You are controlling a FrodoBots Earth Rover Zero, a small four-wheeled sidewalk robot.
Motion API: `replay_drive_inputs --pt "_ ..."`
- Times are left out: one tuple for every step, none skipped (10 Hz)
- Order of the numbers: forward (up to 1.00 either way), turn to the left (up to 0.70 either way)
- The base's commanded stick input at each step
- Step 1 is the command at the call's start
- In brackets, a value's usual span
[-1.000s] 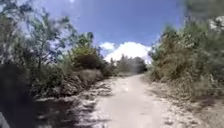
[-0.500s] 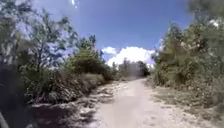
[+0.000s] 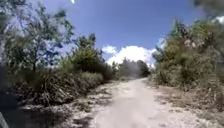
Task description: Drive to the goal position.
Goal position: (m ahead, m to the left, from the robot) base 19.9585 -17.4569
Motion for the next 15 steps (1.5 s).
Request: replay_drive_inputs --pt "0.44 0.02" --pt "0.44 0.02" --pt "0.44 0.02" --pt "0.44 0.02" --pt "0.44 0.02" --pt "0.44 0.02" --pt "0.44 0.02" --pt "0.44 0.02" --pt "0.44 0.02" --pt "0.44 0.02" --pt "0.44 0.02" --pt "0.44 0.02" --pt "0.44 0.02" --pt "0.44 0.02" --pt "0.44 0.02"
